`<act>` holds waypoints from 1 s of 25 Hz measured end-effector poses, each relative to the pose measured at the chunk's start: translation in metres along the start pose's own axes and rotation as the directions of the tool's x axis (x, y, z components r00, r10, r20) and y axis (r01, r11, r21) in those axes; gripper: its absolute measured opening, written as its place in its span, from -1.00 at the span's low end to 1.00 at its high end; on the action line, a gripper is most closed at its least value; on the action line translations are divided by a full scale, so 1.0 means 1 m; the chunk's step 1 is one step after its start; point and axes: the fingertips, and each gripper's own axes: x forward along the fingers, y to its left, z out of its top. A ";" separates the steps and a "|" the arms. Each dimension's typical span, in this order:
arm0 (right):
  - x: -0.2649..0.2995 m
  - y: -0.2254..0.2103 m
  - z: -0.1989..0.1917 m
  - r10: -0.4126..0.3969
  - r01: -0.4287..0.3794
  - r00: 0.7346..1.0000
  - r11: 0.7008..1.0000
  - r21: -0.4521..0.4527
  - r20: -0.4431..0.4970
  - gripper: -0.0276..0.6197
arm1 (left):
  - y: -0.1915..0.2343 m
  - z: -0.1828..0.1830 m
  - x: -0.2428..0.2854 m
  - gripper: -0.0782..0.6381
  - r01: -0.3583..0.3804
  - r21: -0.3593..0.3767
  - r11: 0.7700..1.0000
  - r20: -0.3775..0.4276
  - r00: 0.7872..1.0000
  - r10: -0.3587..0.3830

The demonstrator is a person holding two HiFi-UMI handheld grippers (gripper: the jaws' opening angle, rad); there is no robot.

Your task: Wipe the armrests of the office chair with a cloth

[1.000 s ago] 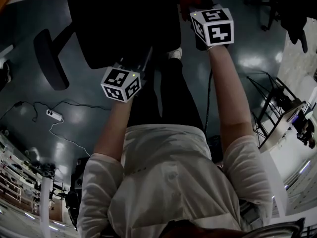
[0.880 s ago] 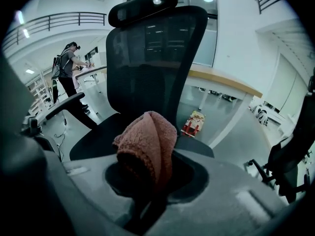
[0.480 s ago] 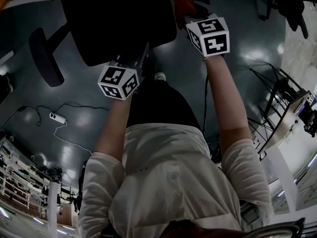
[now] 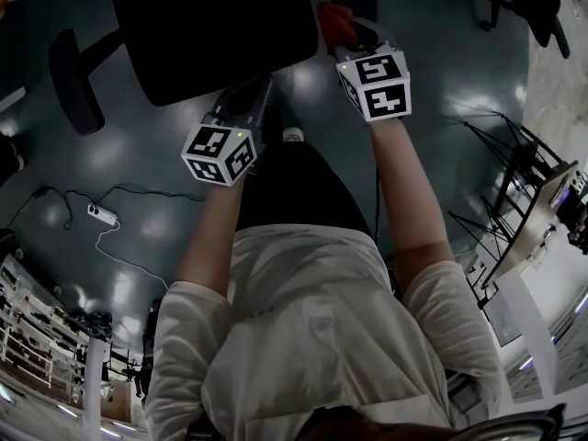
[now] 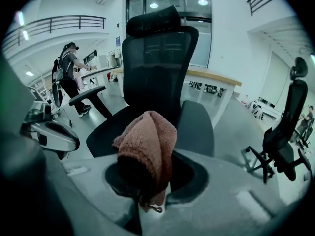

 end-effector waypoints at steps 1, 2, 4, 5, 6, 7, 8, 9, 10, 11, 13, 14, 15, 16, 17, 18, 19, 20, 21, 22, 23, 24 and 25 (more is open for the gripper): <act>-0.005 0.001 -0.006 0.000 0.000 1.000 1.000 0.017 -0.003 -0.69 | -0.005 0.000 -0.002 -0.74 -0.004 0.008 1.000 0.008 1.000 0.004; -0.011 0.002 -0.012 0.002 -0.002 1.000 0.999 0.040 -0.005 -0.69 | -0.010 0.000 -0.005 -0.74 -0.009 0.017 1.000 0.019 1.000 0.009; -0.027 0.006 -0.020 0.015 -0.018 1.000 0.994 0.112 0.023 -0.69 | -0.021 0.004 -0.014 -0.74 -0.016 0.041 0.999 0.043 0.999 0.015; -0.038 0.009 -0.021 0.021 -0.029 0.998 0.988 0.153 0.053 -0.69 | -0.027 0.006 -0.019 -0.74 -0.019 0.057 0.998 0.055 0.998 0.016; -0.051 0.012 -0.021 0.022 -0.038 0.996 0.982 0.184 0.087 -0.69 | -0.034 0.008 -0.026 -0.74 -0.024 0.076 0.997 0.066 0.998 0.019; -0.066 0.014 -0.021 0.021 -0.045 0.993 0.979 0.201 0.119 -0.69 | -0.041 0.011 -0.033 -0.74 -0.031 0.097 0.995 0.079 0.997 0.023; -0.081 0.017 -0.021 0.018 -0.048 0.989 0.978 0.203 0.150 -0.69 | -0.050 0.014 -0.040 -0.74 -0.041 0.119 0.992 0.097 0.995 0.030; -0.096 0.018 -0.021 0.015 -0.050 0.984 0.980 0.193 0.179 -0.69 | -0.059 0.019 -0.048 -0.74 -0.055 0.141 0.989 0.120 0.992 0.038; -0.111 0.019 -0.020 0.013 -0.050 0.978 0.984 0.173 0.209 -0.69 | -0.068 0.024 -0.057 -0.74 -0.070 0.161 0.984 0.150 0.988 0.046; -0.126 0.021 -0.018 0.013 -0.049 0.971 0.988 0.147 0.238 -0.69 | -0.078 0.030 -0.065 -0.74 -0.086 0.179 0.980 0.184 0.981 0.053; -0.151 0.025 -0.010 0.022 -0.051 0.957 0.995 0.091 0.290 -0.69 | -0.094 0.044 -0.086 -0.74 -0.114 0.201 0.973 0.255 0.965 0.060; -0.163 0.028 -0.003 0.029 -0.052 0.950 0.996 0.067 0.312 -0.69 | -0.101 0.051 -0.096 -0.74 -0.124 0.202 0.971 0.287 0.956 0.063; -0.174 0.031 0.004 0.036 -0.055 0.943 0.997 0.048 0.332 -0.69 | -0.106 0.058 -0.106 -0.74 -0.133 0.198 0.971 0.315 0.947 0.066; -0.184 0.033 0.011 0.045 -0.059 0.935 0.998 0.031 0.351 -0.69 | -0.112 0.064 -0.115 -0.74 -0.142 0.192 0.971 0.342 0.937 0.070; -0.195 0.034 0.017 0.053 -0.062 0.927 0.998 0.013 0.371 -0.69 | -0.117 0.068 -0.122 -0.74 -0.153 0.190 0.970 0.369 0.927 0.074; -0.205 0.036 0.021 0.062 -0.065 0.918 0.998 -0.005 0.393 -0.69 | -0.123 0.070 -0.130 -0.74 -0.165 0.191 0.968 0.395 0.915 0.078; -0.215 0.039 0.023 0.070 -0.067 0.908 0.997 -0.022 0.414 -0.69 | -0.130 0.069 -0.138 -0.74 -0.177 0.194 0.965 0.418 0.905 0.082; -0.226 0.043 0.023 0.079 -0.070 0.898 0.997 -0.036 0.433 -0.69 | -0.137 0.067 -0.146 -0.74 -0.187 0.197 0.962 0.438 0.895 0.084; -0.237 0.048 0.021 0.087 -0.074 0.889 0.996 -0.047 0.449 -0.69 | -0.145 0.065 -0.156 -0.74 -0.193 0.201 0.960 0.455 0.887 0.083; -0.248 0.053 0.019 0.094 -0.077 0.882 0.995 -0.055 0.462 -0.69 | -0.152 0.063 -0.165 -0.74 -0.194 0.206 0.959 0.468 0.880 0.077; -0.257 0.057 0.018 0.099 -0.080 0.876 0.995 -0.060 0.472 -0.69 | -0.160 0.063 -0.174 -0.74 -0.187 0.211 0.959 0.480 0.875 0.065; -0.264 0.061 0.016 0.100 -0.080 0.872 0.995 -0.061 0.479 -0.69 | -0.168 0.063 -0.183 -0.74 -0.177 0.218 0.960 0.491 0.870 0.049; -0.270 0.066 0.014 0.096 -0.078 0.870 0.995 -0.059 0.483 -0.69 | -0.175 0.065 -0.193 -0.74 -0.170 0.227 0.959 0.501 0.864 0.035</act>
